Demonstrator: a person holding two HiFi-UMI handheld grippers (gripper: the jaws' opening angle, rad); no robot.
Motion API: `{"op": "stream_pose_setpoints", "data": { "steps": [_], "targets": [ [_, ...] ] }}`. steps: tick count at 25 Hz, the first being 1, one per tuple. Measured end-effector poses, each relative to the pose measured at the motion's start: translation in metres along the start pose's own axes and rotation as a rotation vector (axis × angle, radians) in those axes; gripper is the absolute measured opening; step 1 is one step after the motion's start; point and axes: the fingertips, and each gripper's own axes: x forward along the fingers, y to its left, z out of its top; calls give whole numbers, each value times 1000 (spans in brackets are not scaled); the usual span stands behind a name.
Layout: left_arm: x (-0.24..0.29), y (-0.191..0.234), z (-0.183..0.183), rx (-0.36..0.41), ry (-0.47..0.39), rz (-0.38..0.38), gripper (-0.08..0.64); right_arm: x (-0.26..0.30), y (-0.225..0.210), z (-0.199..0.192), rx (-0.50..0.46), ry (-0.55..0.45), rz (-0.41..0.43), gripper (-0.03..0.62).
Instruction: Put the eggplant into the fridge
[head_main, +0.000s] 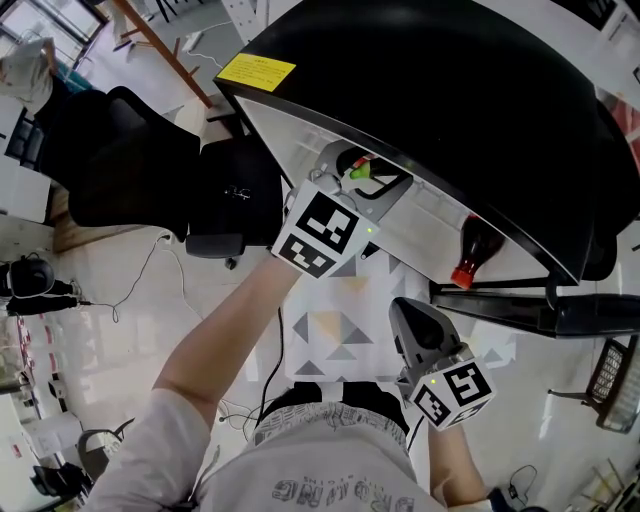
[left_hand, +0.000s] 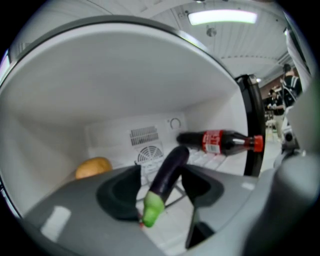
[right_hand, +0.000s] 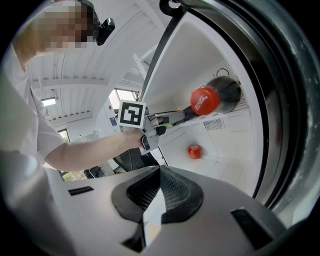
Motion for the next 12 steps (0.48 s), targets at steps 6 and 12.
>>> {"op": "stream_pose_setpoints", "data": {
  "steps": [6,12],
  "targets": [
    [-8,-2,3,0,-9,-3,264,-2,3,0,-2,-9,-3,3],
    [-14,-8,8,6,-17,-14,264,-4,9,-1,-6,-14,-1,3]
  ]
}}
